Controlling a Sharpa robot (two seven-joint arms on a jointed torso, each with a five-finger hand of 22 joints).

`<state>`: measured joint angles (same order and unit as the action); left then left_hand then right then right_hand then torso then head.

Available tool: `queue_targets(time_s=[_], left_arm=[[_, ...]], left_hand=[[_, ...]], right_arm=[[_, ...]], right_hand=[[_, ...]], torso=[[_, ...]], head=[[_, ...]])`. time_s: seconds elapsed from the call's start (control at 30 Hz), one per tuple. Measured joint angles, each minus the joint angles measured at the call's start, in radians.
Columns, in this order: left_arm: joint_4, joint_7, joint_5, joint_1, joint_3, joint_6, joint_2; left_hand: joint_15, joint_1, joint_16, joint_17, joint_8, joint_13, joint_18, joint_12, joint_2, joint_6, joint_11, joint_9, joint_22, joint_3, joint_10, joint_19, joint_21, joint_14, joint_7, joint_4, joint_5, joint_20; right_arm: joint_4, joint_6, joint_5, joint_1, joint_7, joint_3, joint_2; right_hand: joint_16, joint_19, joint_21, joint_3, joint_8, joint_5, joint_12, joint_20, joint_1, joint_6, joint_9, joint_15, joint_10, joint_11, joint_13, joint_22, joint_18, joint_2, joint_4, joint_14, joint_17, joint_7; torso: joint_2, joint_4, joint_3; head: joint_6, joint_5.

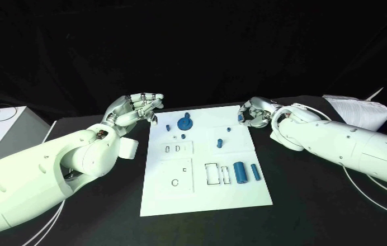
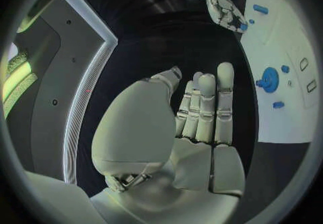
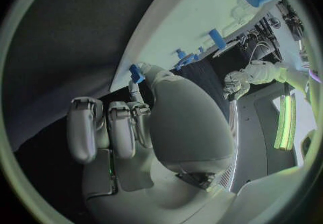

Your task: Assemble the parts on the task board

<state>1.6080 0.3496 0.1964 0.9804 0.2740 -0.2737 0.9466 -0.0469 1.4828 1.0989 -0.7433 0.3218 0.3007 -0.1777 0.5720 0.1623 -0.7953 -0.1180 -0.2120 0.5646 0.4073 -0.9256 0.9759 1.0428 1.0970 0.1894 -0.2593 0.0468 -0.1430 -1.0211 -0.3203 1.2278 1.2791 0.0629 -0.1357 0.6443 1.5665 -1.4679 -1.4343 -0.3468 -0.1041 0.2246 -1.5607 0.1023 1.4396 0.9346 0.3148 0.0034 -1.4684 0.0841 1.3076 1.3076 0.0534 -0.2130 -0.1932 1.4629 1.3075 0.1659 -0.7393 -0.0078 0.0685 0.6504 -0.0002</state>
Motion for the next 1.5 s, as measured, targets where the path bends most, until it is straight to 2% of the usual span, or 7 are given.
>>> queue_targets(time_s=[0.2, 0.4, 0.57, 0.8, 1.13, 1.3, 1.5], left_arm=[[0.000, -0.001, 0.000, 0.000, 0.000, 0.000, 0.001], [0.001, -0.001, 0.000, 0.000, 0.000, 0.000, 0.002], [0.001, -0.002, 0.001, 0.000, 0.000, 0.000, 0.002], [0.001, -0.003, 0.001, 0.000, 0.000, 0.000, 0.002], [-0.001, -0.011, 0.007, 0.000, 0.000, -0.002, 0.000], [-0.004, -0.021, 0.014, 0.000, 0.000, -0.005, -0.002], [-0.017, -0.038, 0.023, 0.000, 0.000, -0.014, -0.014]], left_hand=[[0.000, 0.000, 0.004, 0.000, 0.000, 0.000, 0.000, 0.000, 0.000, 0.000, 0.002, 0.000, 0.001, 0.003, 0.002, 0.000, 0.006, 0.000, 0.000, 0.003, 0.000, 0.000], [0.000, 0.000, 0.004, -0.001, 0.000, 0.000, 0.000, 0.000, 0.000, 0.000, 0.003, 0.000, 0.002, 0.003, 0.004, 0.000, 0.008, 0.000, 0.000, 0.003, 0.000, 0.000], [0.000, 0.000, 0.004, -0.001, 0.000, 0.000, 0.000, 0.000, 0.000, 0.000, 0.003, 0.000, 0.002, 0.003, 0.004, 0.000, 0.008, 0.000, 0.000, 0.003, 0.000, 0.000], [0.000, 0.000, 0.004, -0.002, 0.013, 0.010, 0.000, 0.027, 0.000, 0.000, 0.004, -0.002, 0.006, 0.010, -0.001, 0.000, 0.013, 0.000, 0.000, 0.005, 0.000, 0.000], [0.011, 0.000, 0.038, -0.059, 0.071, 0.138, 0.000, 0.243, 0.000, 0.007, 0.018, -0.019, 0.023, 0.014, 0.007, -0.006, 0.045, 0.030, -0.007, 0.008, 0.000, 0.006], [0.014, -0.006, 0.125, -0.189, 0.102, 0.189, 0.000, 0.332, 0.006, 0.011, 0.020, -0.030, 0.076, 0.014, 0.016, 0.027, 0.085, 0.111, -0.011, 0.008, 0.000, 0.012], [0.019, -0.016, 0.241, -0.359, 0.146, 0.240, 0.005, 0.424, 0.005, 0.000, 0.020, -0.051, 0.164, 0.014, 0.016, 0.090, 0.143, 0.212, -0.017, 0.008, 0.000, 0.017]], right_arm=[[0.000, 0.001, 0.001, 0.000, -0.001, 0.000, -0.002], [0.001, 0.002, 0.002, -0.001, -0.002, -0.001, -0.002], [0.001, -0.001, 0.002, 0.000, -0.002, 0.000, -0.002], [-0.001, -0.026, 0.002, -0.001, -0.002, -0.001, -0.002], [-0.054, -0.097, 0.003, 0.000, -0.008, -0.001, 0.010], [-0.131, -0.127, 0.005, 0.011, -0.024, 0.001, 0.024], [-0.257, -0.154, 0.017, 0.021, -0.063, 0.002, 0.027]], right_hand=[[0.000, 0.000, -0.004, -0.013, -0.002, 0.000, 0.000, 0.000, -0.004, 0.004, 0.000, -0.004, 0.000, 0.000, 0.000, 0.000, 0.000, 0.004, -0.001, 0.004, 0.000, -0.004], [0.000, 0.002, -0.004, -0.050, -0.028, 0.004, -0.004, -0.013, -0.021, 0.049, 0.007, -0.015, 0.002, -0.010, 0.000, 0.000, 0.000, 0.029, -0.003, 0.004, 0.000, -0.017], [0.000, 0.000, -0.004, -0.068, -0.056, 0.001, -0.004, -0.022, -0.029, 0.084, 0.015, -0.029, 0.002, -0.027, 0.000, 0.000, 0.000, 0.037, 0.007, 0.003, 0.000, -0.031], [0.000, 0.000, -0.008, -0.077, -0.077, -0.003, -0.004, -0.029, -0.029, 0.096, 0.026, -0.036, 0.005, -0.030, 0.000, 0.000, 0.000, 0.042, 0.011, 0.004, 0.000, -0.043], [0.000, 0.003, -0.010, -0.081, -0.077, -0.006, -0.004, -0.033, -0.029, 0.097, 0.026, -0.036, 0.002, -0.034, 0.000, 0.000, 0.000, 0.047, 0.015, 0.004, 0.000, -0.043], [0.000, 0.004, -0.012, -0.081, -0.077, -0.007, -0.004, -0.033, -0.029, 0.097, 0.026, -0.036, 0.002, -0.034, 0.000, 0.001, 0.000, 0.047, 0.015, 0.004, 0.000, -0.043], [0.000, 0.004, -0.012, -0.084, -0.081, -0.007, -0.004, -0.033, -0.029, 0.096, 0.026, -0.036, 0.002, -0.034, 0.000, 0.000, -0.011, 0.047, 0.018, 0.004, 0.000, -0.043]], torso=[[0.000, 0.0000, 0.0002], [0.000, -0.0007, 0.0007], [0.000, -0.0012, 0.0012], [0.001, -0.0012, 0.0016], [0.002, -0.0023, 0.0002], [0.005, -0.0032, -0.0025], [0.011, -0.0048, -0.0085]], head=[[0.000, 0.000], [0.001, 0.002], [0.001, 0.002], [0.002, 0.002], [-0.001, 0.003], [-0.002, 0.005], [-0.001, 0.011]])
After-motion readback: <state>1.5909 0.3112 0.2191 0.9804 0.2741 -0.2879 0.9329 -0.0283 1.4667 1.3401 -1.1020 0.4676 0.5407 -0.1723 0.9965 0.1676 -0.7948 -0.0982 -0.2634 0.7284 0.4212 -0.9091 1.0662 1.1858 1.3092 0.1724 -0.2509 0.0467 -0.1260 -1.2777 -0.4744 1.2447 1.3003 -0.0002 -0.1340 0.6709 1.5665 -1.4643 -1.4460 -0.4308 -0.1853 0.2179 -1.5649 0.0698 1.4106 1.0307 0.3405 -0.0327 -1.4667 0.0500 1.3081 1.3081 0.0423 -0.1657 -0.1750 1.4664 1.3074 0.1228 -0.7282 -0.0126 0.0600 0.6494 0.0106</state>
